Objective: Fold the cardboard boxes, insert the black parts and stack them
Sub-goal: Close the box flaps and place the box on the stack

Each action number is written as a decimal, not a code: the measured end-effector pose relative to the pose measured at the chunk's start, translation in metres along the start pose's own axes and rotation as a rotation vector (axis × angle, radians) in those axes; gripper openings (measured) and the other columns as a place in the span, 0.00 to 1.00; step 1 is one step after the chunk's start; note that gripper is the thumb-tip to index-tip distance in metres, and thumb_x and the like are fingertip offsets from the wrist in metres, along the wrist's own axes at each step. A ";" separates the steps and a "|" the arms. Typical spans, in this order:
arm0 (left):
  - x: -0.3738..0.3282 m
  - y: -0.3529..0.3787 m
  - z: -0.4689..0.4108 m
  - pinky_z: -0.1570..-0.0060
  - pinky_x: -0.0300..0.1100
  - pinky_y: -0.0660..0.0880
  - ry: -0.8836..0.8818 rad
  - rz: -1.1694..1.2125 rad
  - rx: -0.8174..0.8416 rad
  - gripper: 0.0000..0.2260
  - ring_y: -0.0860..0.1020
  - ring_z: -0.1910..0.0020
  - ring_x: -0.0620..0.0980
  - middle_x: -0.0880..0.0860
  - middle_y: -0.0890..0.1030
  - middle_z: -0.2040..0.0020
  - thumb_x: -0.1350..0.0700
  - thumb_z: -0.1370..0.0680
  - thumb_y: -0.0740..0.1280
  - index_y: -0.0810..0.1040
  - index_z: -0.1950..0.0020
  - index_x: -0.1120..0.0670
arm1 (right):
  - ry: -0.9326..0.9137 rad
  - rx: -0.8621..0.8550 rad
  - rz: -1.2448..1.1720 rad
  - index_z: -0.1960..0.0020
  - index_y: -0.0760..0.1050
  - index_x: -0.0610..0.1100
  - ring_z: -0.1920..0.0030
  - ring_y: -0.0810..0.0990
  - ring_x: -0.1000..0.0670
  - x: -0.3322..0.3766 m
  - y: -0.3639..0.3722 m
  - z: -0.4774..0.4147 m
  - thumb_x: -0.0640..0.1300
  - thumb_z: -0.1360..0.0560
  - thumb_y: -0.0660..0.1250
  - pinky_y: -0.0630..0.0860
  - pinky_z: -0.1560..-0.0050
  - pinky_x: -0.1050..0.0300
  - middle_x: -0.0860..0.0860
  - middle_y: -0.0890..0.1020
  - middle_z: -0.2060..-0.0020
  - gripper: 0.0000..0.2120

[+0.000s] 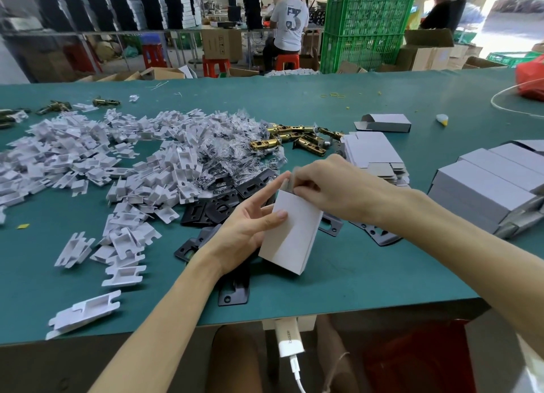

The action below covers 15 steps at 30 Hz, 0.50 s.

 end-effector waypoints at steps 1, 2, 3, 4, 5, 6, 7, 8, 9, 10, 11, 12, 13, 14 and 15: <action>0.000 0.000 0.000 0.35 0.54 0.77 -0.001 0.000 -0.002 0.28 0.80 0.38 0.56 0.60 0.82 0.35 0.62 0.20 0.68 0.73 0.24 0.40 | 0.008 0.020 0.010 0.49 0.80 0.46 0.56 0.80 0.44 0.001 0.001 0.002 0.45 0.17 0.61 0.77 0.51 0.42 0.47 0.82 0.58 0.10; 0.000 0.001 0.000 0.36 0.53 0.78 0.000 -0.002 -0.001 0.28 0.80 0.38 0.56 0.60 0.82 0.35 0.62 0.20 0.68 0.73 0.24 0.40 | 0.021 0.029 0.016 0.47 0.79 0.48 0.53 0.79 0.44 0.002 0.001 0.004 0.47 0.16 0.59 0.77 0.48 0.42 0.48 0.82 0.57 0.10; 0.000 0.001 0.000 0.37 0.52 0.79 0.002 -0.004 0.003 0.28 0.80 0.38 0.55 0.59 0.82 0.34 0.63 0.19 0.68 0.73 0.23 0.40 | 0.032 0.026 0.032 0.45 0.78 0.49 0.49 0.78 0.45 0.001 0.001 0.006 0.50 0.16 0.59 0.75 0.43 0.42 0.50 0.82 0.55 0.10; 0.000 0.001 0.000 0.38 0.51 0.80 0.005 -0.005 0.006 0.28 0.81 0.38 0.55 0.59 0.82 0.34 0.63 0.19 0.68 0.73 0.23 0.41 | 0.038 0.013 0.065 0.43 0.76 0.51 0.45 0.76 0.48 0.000 0.001 0.008 0.53 0.16 0.59 0.70 0.37 0.44 0.53 0.81 0.54 0.09; 0.000 0.000 0.000 0.39 0.50 0.81 0.007 -0.005 0.008 0.27 0.81 0.38 0.55 0.59 0.82 0.35 0.63 0.19 0.68 0.73 0.23 0.41 | 0.042 -0.003 0.104 0.43 0.74 0.52 0.43 0.72 0.51 -0.001 0.002 0.010 0.55 0.17 0.59 0.64 0.33 0.46 0.56 0.80 0.54 0.09; 0.000 0.000 0.000 0.39 0.50 0.81 0.008 -0.003 0.007 0.27 0.81 0.39 0.55 0.59 0.82 0.35 0.63 0.19 0.68 0.73 0.23 0.41 | 0.054 -0.004 0.129 0.45 0.73 0.52 0.42 0.70 0.52 -0.002 0.002 0.013 0.57 0.17 0.60 0.59 0.33 0.47 0.57 0.80 0.55 0.10; 0.001 0.000 0.000 0.39 0.51 0.81 0.009 -0.001 0.008 0.27 0.81 0.38 0.56 0.59 0.82 0.35 0.64 0.19 0.67 0.72 0.23 0.42 | 0.074 0.012 0.135 0.46 0.73 0.51 0.42 0.70 0.52 -0.002 0.003 0.016 0.58 0.18 0.61 0.58 0.34 0.47 0.57 0.80 0.55 0.11; 0.001 0.000 -0.001 0.40 0.50 0.81 0.010 -0.002 0.010 0.28 0.81 0.38 0.56 0.60 0.82 0.34 0.64 0.19 0.67 0.72 0.22 0.42 | 0.092 0.036 0.129 0.47 0.73 0.50 0.44 0.72 0.51 -0.002 0.004 0.019 0.59 0.19 0.62 0.58 0.36 0.47 0.56 0.81 0.55 0.12; 0.001 0.001 -0.001 0.41 0.50 0.81 0.012 -0.006 0.013 0.28 0.81 0.38 0.56 0.60 0.81 0.34 0.64 0.18 0.67 0.71 0.22 0.42 | 0.104 0.059 0.120 0.47 0.73 0.49 0.45 0.73 0.50 -0.001 0.006 0.021 0.59 0.19 0.63 0.59 0.38 0.48 0.55 0.81 0.54 0.13; 0.001 0.001 -0.001 0.42 0.49 0.81 0.015 -0.011 0.015 0.28 0.81 0.38 0.56 0.61 0.81 0.33 0.64 0.18 0.67 0.71 0.22 0.42 | 0.112 0.073 0.100 0.46 0.73 0.48 0.47 0.74 0.49 0.000 0.006 0.023 0.58 0.20 0.63 0.60 0.40 0.48 0.54 0.81 0.54 0.13; 0.001 0.000 -0.001 0.42 0.49 0.81 0.017 -0.016 0.016 0.28 0.81 0.38 0.57 0.61 0.81 0.33 0.64 0.19 0.67 0.71 0.22 0.42 | 0.114 0.071 0.061 0.44 0.71 0.48 0.47 0.75 0.48 0.001 0.005 0.023 0.58 0.20 0.64 0.61 0.40 0.48 0.55 0.82 0.54 0.14; 0.001 -0.001 0.000 0.41 0.50 0.80 0.019 -0.018 0.015 0.28 0.81 0.37 0.57 0.62 0.80 0.32 0.64 0.19 0.68 0.71 0.22 0.42 | 0.110 0.051 0.010 0.42 0.70 0.49 0.47 0.76 0.48 0.002 0.004 0.023 0.57 0.20 0.65 0.62 0.40 0.48 0.56 0.83 0.53 0.14; 0.001 -0.001 0.000 0.39 0.51 0.80 0.019 -0.014 0.014 0.28 0.80 0.36 0.58 0.62 0.80 0.31 0.64 0.19 0.68 0.72 0.22 0.42 | 0.099 0.015 -0.031 0.40 0.69 0.49 0.47 0.77 0.49 0.001 0.003 0.024 0.55 0.20 0.66 0.64 0.39 0.49 0.57 0.84 0.52 0.14; 0.001 -0.002 0.001 0.38 0.52 0.80 0.020 -0.007 0.007 0.28 0.80 0.36 0.58 0.62 0.79 0.31 0.64 0.19 0.68 0.72 0.22 0.43 | 0.083 -0.041 -0.046 0.39 0.69 0.50 0.46 0.78 0.50 0.000 0.003 0.025 0.53 0.20 0.67 0.64 0.38 0.49 0.57 0.84 0.50 0.14; 0.000 -0.002 0.001 0.37 0.52 0.80 0.022 0.004 -0.006 0.27 0.80 0.36 0.58 0.62 0.80 0.31 0.64 0.19 0.68 0.73 0.23 0.43 | 0.067 -0.119 -0.038 0.39 0.69 0.49 0.45 0.78 0.51 -0.002 0.004 0.026 0.52 0.21 0.68 0.65 0.38 0.50 0.57 0.83 0.48 0.14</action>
Point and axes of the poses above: each hand's wrist, its own z-axis away from the middle knuckle, its own y-axis out of the palm, x = y × z, the point moved 2 cm from there along -z, towards the middle knuckle
